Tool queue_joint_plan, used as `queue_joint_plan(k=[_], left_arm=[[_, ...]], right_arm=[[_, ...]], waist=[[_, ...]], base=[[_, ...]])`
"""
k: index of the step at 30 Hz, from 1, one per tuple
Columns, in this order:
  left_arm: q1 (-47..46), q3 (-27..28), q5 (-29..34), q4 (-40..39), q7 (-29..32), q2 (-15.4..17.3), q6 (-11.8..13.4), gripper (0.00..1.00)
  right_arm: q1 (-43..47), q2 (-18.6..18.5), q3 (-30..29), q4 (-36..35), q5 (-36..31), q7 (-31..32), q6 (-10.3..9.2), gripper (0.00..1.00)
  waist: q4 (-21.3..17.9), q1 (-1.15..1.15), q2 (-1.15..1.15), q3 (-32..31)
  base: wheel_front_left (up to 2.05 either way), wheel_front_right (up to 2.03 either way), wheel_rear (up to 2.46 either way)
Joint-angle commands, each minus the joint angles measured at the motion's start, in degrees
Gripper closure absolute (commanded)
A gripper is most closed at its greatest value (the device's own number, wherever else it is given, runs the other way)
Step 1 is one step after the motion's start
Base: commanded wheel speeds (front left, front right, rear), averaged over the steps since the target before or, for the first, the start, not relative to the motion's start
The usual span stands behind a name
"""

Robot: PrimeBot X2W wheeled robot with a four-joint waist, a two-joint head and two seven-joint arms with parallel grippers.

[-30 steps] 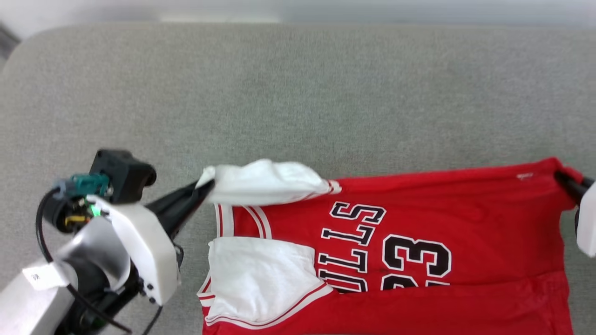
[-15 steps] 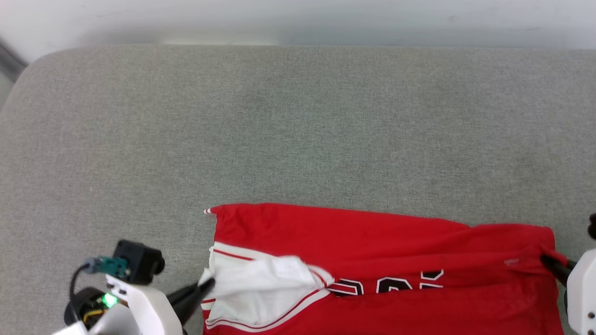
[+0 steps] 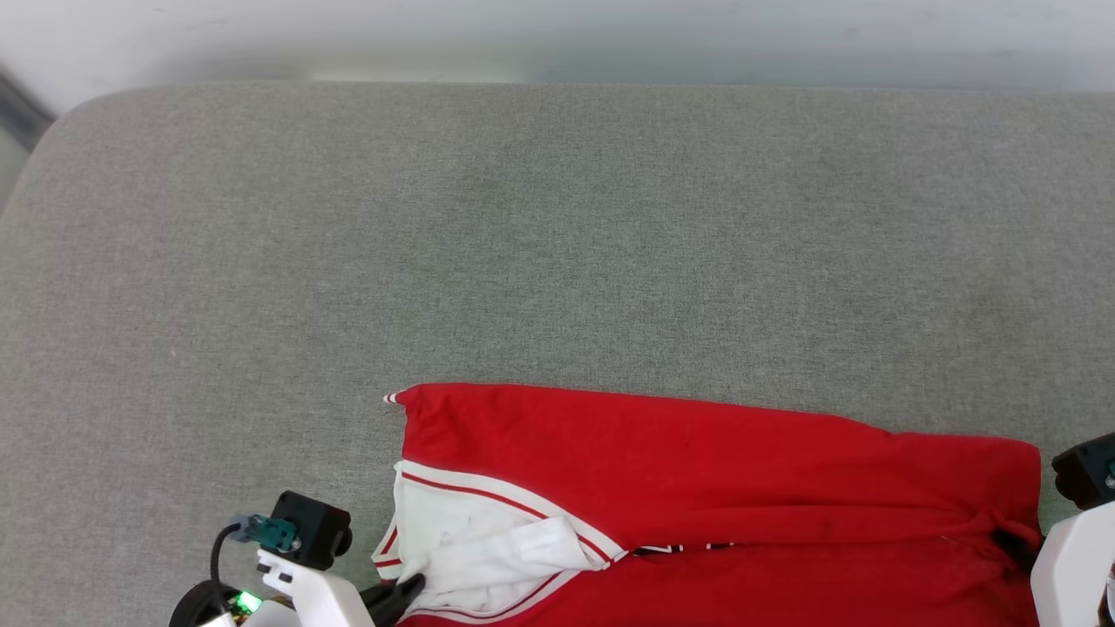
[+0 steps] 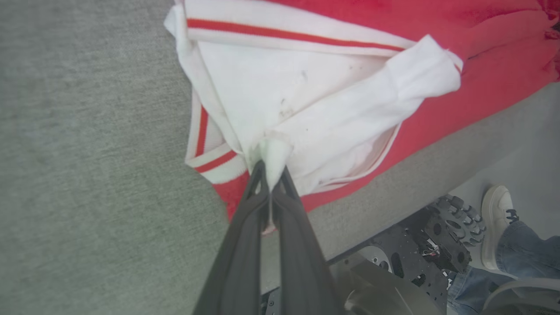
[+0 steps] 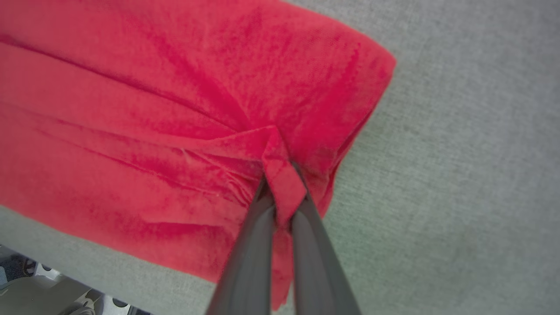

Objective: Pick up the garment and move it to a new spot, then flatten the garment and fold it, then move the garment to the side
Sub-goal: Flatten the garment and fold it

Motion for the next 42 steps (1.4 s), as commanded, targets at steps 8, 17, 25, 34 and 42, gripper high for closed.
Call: queue_joint_plan(k=[8, 17, 25, 34, 42], left_arm=[[-1.12, -0.15, 0.38, 2.97, -1.74, -2.14, 0.52, 0.00], [-3.23, 3.23, 2.87, 1.07, -10.29, -4.73, 2.15, 0.00], [-2.71, 8.76, 5.08, 0.62, -25.75, -9.03, 3.35, 0.00], [-0.04, 12.07, 14.86, 3.57, -38.08, -9.49, 6.56, 0.00], [4.24, 21.86, 24.69, 1.82, -39.04, -18.28, 5.48, 0.00]], right_arm=[[-2.21, -1.48, 4.59, 3.13, 3.98, -4.17, -0.03, 0.00], [-4.61, -1.73, 0.55, -1.02, 9.90, -4.67, -0.03, 0.00], [-2.68, 4.24, -8.50, -3.82, 8.34, -2.16, -0.03, 0.00], [1.09, 16.05, -19.77, -6.29, 4.13, 3.40, -0.02, 0.00], [4.20, 25.75, -27.96, -6.58, -2.87, 5.40, -0.02, 0.00]], waist=[[-0.36, 0.00, 0.00, -0.41], [-0.58, 0.00, 0.00, -3.61], [-0.72, 0.00, 0.00, -6.14], [-0.02, 0.00, 0.00, -6.79], [0.96, 0.00, 0.00, -6.03]], base=[[0.00, 0.00, 0.00], [0.00, 0.00, 0.00], [0.00, 0.00, 0.00], [0.00, 0.00, 0.00], [0.00, 0.00, 0.00]])
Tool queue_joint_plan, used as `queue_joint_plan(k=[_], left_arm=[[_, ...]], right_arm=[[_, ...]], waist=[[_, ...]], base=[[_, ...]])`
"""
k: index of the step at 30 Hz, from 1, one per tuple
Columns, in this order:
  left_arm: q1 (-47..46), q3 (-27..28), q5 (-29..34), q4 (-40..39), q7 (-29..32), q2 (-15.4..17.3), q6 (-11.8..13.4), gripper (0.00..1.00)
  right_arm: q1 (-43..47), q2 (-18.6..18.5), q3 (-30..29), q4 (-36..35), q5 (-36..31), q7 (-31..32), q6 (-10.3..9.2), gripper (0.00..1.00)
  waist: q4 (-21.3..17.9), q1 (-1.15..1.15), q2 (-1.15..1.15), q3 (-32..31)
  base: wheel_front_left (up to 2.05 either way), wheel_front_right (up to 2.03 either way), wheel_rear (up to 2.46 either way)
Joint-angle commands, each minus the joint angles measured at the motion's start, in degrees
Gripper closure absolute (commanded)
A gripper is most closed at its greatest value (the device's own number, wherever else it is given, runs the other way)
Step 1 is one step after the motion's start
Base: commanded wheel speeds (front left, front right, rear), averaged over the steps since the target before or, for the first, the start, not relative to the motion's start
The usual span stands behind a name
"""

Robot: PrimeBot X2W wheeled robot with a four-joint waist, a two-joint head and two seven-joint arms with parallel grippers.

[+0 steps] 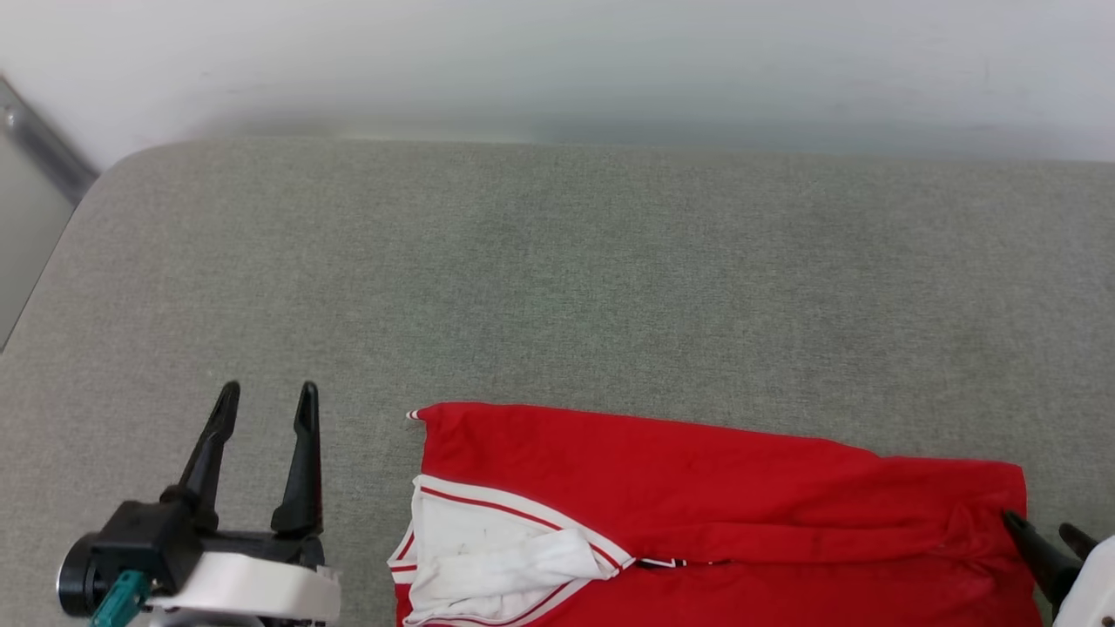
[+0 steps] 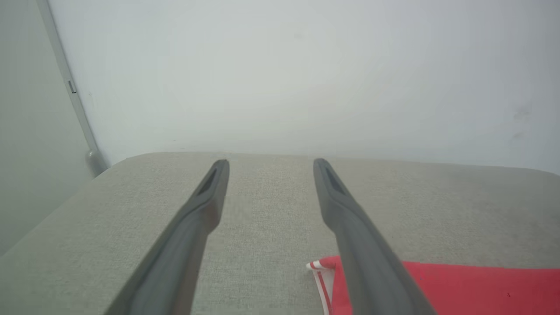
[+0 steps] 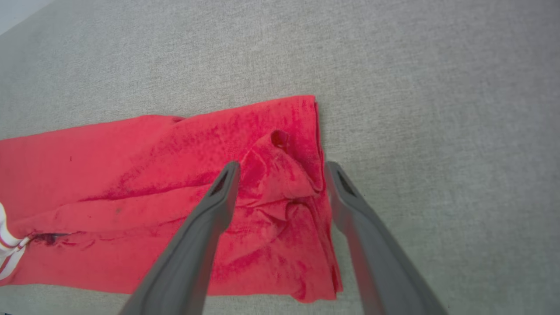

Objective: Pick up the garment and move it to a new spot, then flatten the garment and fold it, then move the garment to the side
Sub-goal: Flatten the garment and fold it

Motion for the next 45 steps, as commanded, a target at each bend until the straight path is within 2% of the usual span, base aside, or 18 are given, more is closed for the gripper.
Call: queue_joint_plan(k=[1, 5, 9, 15, 19, 23, 30, 31, 32, 33, 39, 45], left_arm=[[1.24, 1.05, 1.11, 0.07, -0.36, -1.08, -0.87, 0.00], [2.52, 4.33, 4.15, 0.79, -0.37, -4.96, -4.81, 0.00], [2.00, 6.65, 6.51, 1.79, -0.38, -7.68, -8.67, 0.00], [0.55, 9.35, 9.16, 2.72, -0.38, -10.63, -12.34, 0.00], [-0.05, 10.56, 10.26, 2.98, -0.38, -12.04, -13.48, 0.00], [-0.48, 11.11, 10.89, 3.39, -0.39, -13.14, -14.23, 0.00], [-1.40, 10.76, 11.92, 4.81, -0.38, -13.20, -14.61, 0.00], [-1.44, 10.81, 11.98, 4.90, -0.38, -13.16, -14.64, 0.00], [-1.37, 10.89, 12.04, 4.97, -0.38, -13.11, -14.67, 0.00], [-1.20, 11.00, 12.06, 5.03, -0.38, -13.05, -14.69, 0.00], [-0.06, 10.66, 11.75, 5.17, -0.34, -12.49, -14.71, 0.00], [0.17, 10.29, 11.17, 4.87, -0.33, -11.88, -14.72, 0.00]], right_arm=[[0.73, 0.95, -0.80, 0.31, -0.94, -0.04, -0.01, 0.00], [0.98, 3.76, -2.89, 1.82, -3.14, -0.73, -0.01, 0.00], [0.34, 5.04, -3.85, 4.39, -4.46, -1.45, -0.01, 0.00], [-0.21, 5.51, -4.05, 8.71, -5.37, -1.69, -0.01, 0.00], [-0.28, 5.15, -2.93, 11.24, -5.78, -1.48, -0.01, 0.00], [0.30, 5.89, 1.07, 12.92, -4.45, -0.31, 0.13, 0.00], [0.91, 5.75, 4.68, 15.36, -3.64, -1.31, 0.35, 0.00], [0.93, 5.58, 5.33, 15.34, -3.34, -1.68, 0.36, 0.23], [0.86, 5.35, 5.49, 15.28, -3.38, -2.37, 0.36, 0.66], [0.65, 4.98, 5.40, 15.28, -3.61, -3.10, 0.35, 1.00], [-0.36, 2.43, 2.83, 15.48, -5.04, -5.96, -0.05, 1.00], [-1.69, 0.09, -2.64, 15.81, -6.28, -7.96, -0.08, 1.00]], waist=[[0.20, 0.00, 0.00, 0.23], [0.84, 0.00, 0.00, 0.97], [1.45, 0.00, 0.00, 1.84], [2.40, 0.00, 0.00, 3.35], [2.98, 0.00, 0.00, 4.31], [3.39, 0.00, 0.00, 4.92], [3.84, 0.00, 0.00, 4.31], [3.82, 0.00, 0.00, 4.07], [3.76, 0.00, 0.00, 3.83], [3.65, 0.00, 0.00, 3.56], [3.00, 0.00, 0.00, 2.45], [2.31, 0.00, 0.00, 2.04]], base=[[0.00, 0.00, 0.00], [0.00, 0.00, 0.00], [0.00, 0.00, 0.00], [0.00, 0.00, 0.00], [0.00, 0.00, 0.00], [0.00, 0.00, 0.00], [0.00, 0.00, 0.00], [0.00, 0.00, 0.00], [0.00, 0.00, 0.00], [0.00, 0.00, 0.00], [0.00, 0.00, 0.00], [0.00, 0.00, 0.00]])
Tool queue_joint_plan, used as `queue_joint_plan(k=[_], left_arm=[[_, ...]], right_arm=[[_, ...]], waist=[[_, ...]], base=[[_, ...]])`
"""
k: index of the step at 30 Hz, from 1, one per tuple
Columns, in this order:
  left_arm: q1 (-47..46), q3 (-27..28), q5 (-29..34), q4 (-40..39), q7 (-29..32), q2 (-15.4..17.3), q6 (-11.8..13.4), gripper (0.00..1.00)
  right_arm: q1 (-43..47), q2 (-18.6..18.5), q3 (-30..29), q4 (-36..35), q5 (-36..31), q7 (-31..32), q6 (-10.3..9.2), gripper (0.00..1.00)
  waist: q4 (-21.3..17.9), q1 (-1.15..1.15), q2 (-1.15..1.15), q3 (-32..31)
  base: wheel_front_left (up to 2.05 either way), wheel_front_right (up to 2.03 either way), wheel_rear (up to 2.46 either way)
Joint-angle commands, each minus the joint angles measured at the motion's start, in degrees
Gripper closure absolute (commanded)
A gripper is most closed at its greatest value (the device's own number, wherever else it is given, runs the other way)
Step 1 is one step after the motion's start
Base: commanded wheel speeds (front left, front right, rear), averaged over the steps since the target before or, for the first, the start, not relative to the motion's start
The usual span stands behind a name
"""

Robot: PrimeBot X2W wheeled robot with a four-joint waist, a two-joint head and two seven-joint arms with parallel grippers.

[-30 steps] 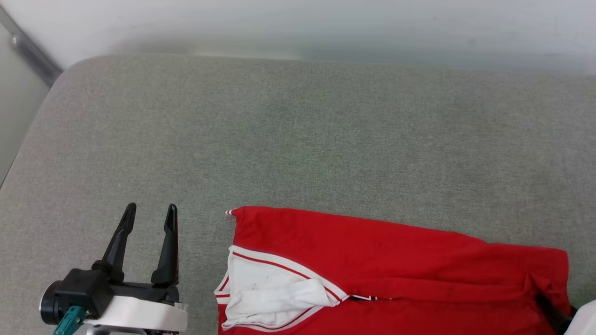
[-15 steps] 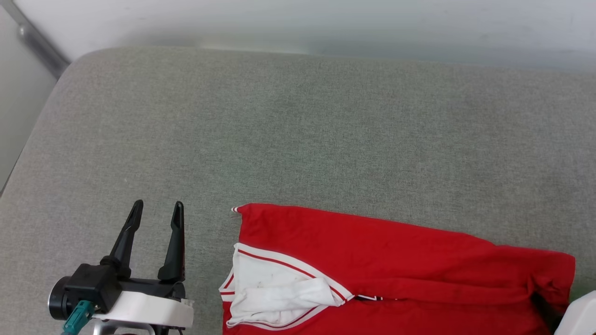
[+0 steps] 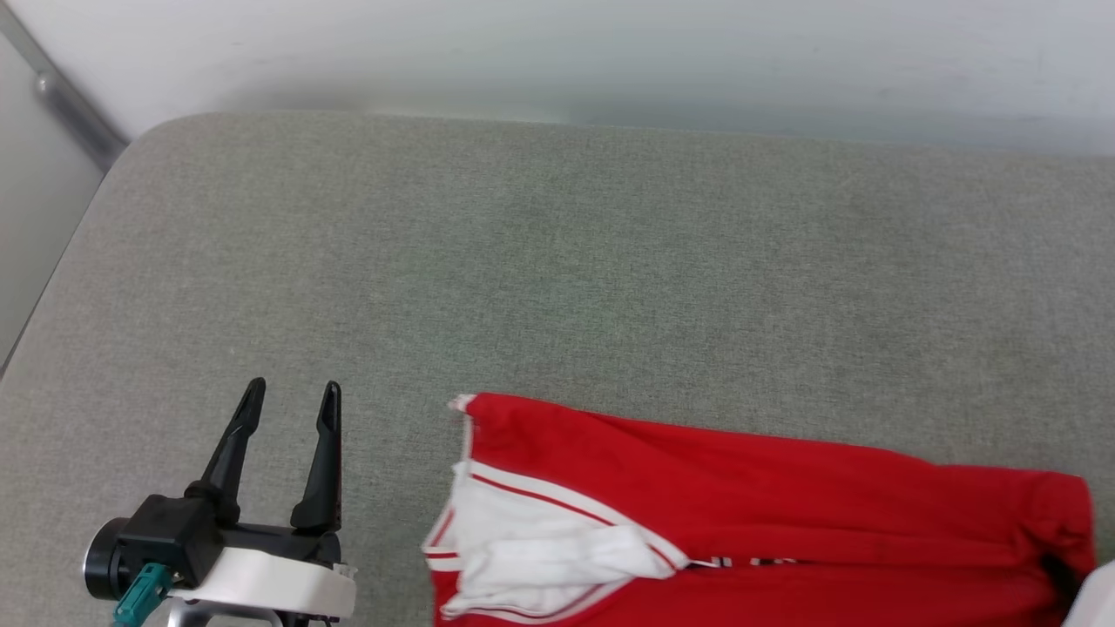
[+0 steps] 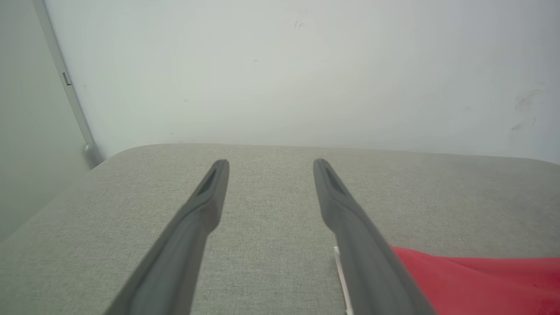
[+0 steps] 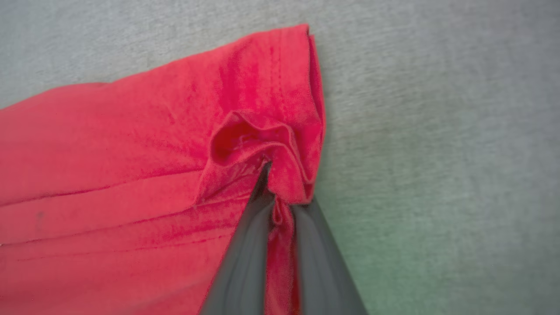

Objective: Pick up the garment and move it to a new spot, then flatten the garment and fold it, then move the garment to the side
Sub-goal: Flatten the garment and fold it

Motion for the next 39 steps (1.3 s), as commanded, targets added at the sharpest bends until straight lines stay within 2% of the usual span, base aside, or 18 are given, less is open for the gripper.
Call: queue_joint_plan(k=[1, 6, 13, 22, 29, 37, 39], left_arm=[[0.52, -0.12, -0.33, -0.20, -0.26, 0.31, -0.08, 0.00], [0.62, -0.14, -0.23, -0.36, -0.27, 0.49, -0.09, 0.00], [1.16, 0.30, -0.18, -0.27, -0.27, 0.12, -0.09, 0.00], [1.95, -0.44, -0.60, -0.01, -0.27, 0.64, -0.09, 0.00], [2.28, -0.66, -0.81, -0.11, -0.27, 0.41, -0.10, 0.00], [1.60, -1.28, -0.99, -0.02, -0.27, 0.49, -0.10, 0.00], [1.55, -1.05, -1.04, 0.07, -0.27, 0.43, -0.10, 0.00]], right_arm=[[-0.31, -1.50, -2.40, 1.20, -1.13, -0.37, -0.18, 1.00], [-1.37, -3.64, -6.61, 2.18, -2.43, -1.62, -0.15, 1.00], [0.05, -3.53, -5.54, -2.04, 0.74, 0.08, -0.13, 1.00], [4.17, -0.95, 0.19, -15.17, 4.83, 6.55, -0.11, 1.00], [5.54, 3.27, 6.34, -24.00, 7.30, 12.41, -0.11, 1.00], [2.41, 7.64, 14.78, -27.37, 11.71, 15.50, -0.11, 1.00], [1.58, 7.81, 16.17, -26.38, 14.72, 14.02, -0.11, 1.00]], waist=[[-0.32, 0.00, 0.00, -0.04], [-0.99, 0.00, 0.00, -0.33], [-2.15, 0.00, 0.00, -1.77], [-2.55, 0.00, 0.00, -4.03], [-2.03, 0.00, 0.00, -4.68], [-0.14, 0.00, 0.00, -4.17], [0.34, 0.00, 0.00, -4.07]], base=[[0.00, 0.00, 0.00], [0.00, 0.00, 0.00], [0.00, 0.00, 0.00], [0.00, 0.00, 0.00], [0.00, 0.00, 0.00], [0.00, 0.00, 0.00], [0.00, 0.00, 0.00]])
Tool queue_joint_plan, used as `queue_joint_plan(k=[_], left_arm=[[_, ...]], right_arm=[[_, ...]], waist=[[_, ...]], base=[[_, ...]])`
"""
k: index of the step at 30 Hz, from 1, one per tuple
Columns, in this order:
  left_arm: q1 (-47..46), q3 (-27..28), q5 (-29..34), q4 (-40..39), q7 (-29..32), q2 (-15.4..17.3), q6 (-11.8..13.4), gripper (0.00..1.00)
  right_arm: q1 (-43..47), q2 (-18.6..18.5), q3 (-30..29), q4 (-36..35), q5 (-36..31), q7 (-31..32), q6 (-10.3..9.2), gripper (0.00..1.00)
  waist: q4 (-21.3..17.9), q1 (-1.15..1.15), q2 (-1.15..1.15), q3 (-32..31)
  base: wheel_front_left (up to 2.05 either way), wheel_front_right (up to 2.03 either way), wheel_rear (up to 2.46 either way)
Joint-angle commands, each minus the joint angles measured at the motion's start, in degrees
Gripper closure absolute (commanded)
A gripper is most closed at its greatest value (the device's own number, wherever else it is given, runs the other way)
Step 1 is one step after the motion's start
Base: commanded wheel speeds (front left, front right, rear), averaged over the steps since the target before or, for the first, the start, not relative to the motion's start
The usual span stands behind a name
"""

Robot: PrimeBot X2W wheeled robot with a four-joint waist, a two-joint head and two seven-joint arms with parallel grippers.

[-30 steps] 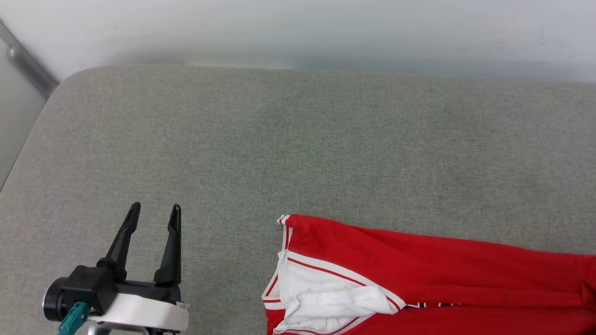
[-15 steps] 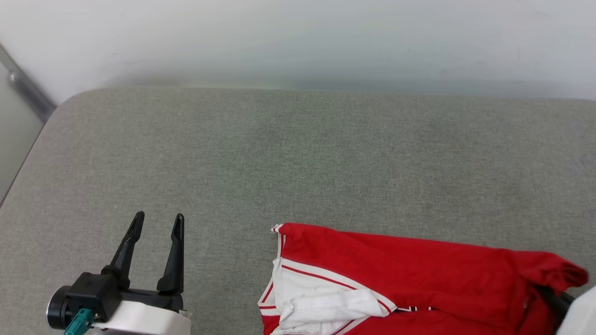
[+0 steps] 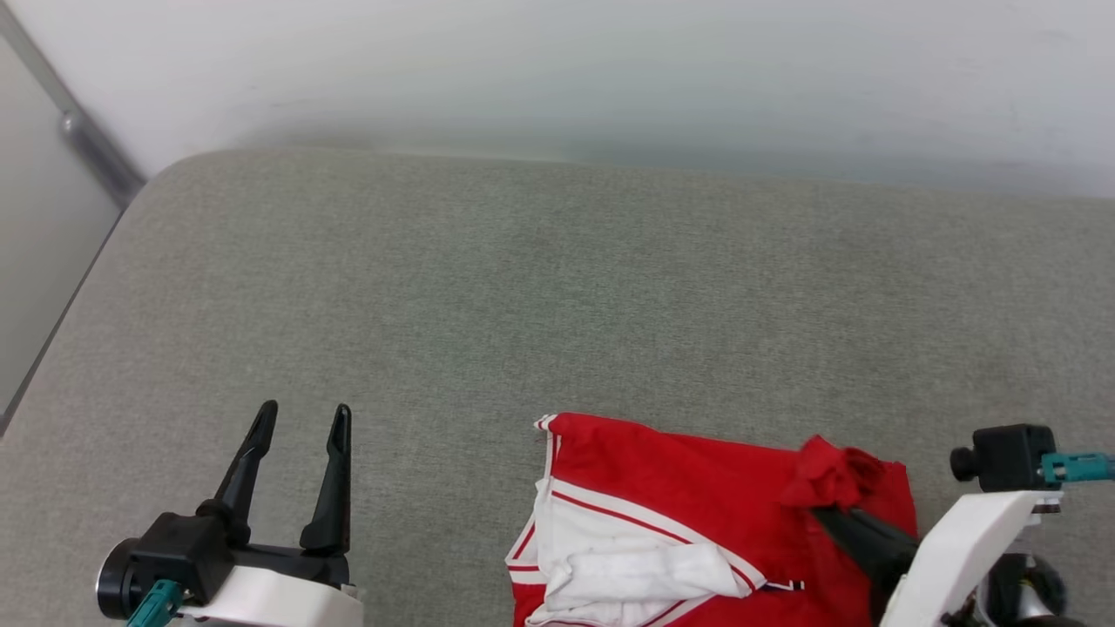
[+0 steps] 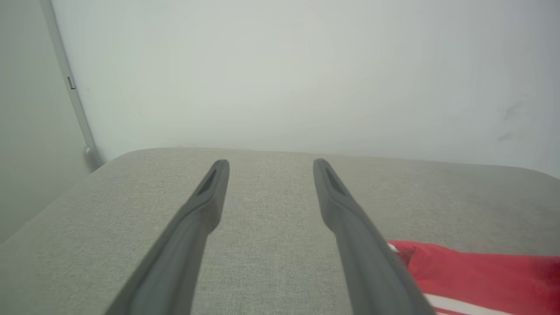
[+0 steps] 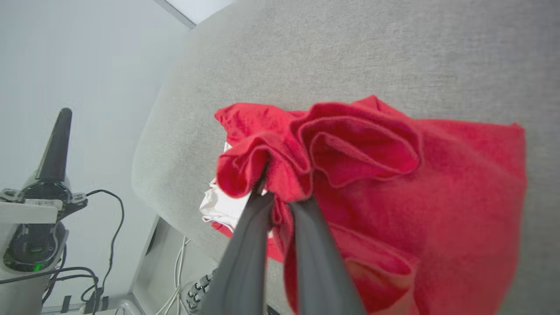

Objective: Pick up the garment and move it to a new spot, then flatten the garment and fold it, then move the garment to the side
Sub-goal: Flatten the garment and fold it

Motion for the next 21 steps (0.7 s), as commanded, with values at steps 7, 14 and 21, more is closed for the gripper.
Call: queue_joint_plan(k=[7, 14, 21], left_arm=[[-0.77, -0.78, -0.22, 0.47, -0.26, 0.09, -0.10, 0.00], [-0.91, -1.20, -0.37, 0.74, -0.25, -0.07, -0.10, 0.00], [-0.89, -1.35, -0.41, 1.07, -0.25, -0.32, -0.10, 0.00]], right_arm=[[-2.94, 0.13, 7.28, 7.25, 7.68, -8.06, -0.02, 1.00], [-6.37, 0.14, 12.02, 13.92, 10.18, -14.70, -0.02, 1.00], [-9.87, 0.12, 16.95, 19.64, 10.72, -17.90, -0.02, 1.00]], waist=[[2.70, 0.00, 0.00, 0.17], [5.24, 0.00, 0.00, 0.73], [7.04, 0.00, 0.00, 1.09]], base=[[0.00, 0.00, 0.00], [0.00, 0.00, 0.00], [0.00, 0.00, 0.00]])
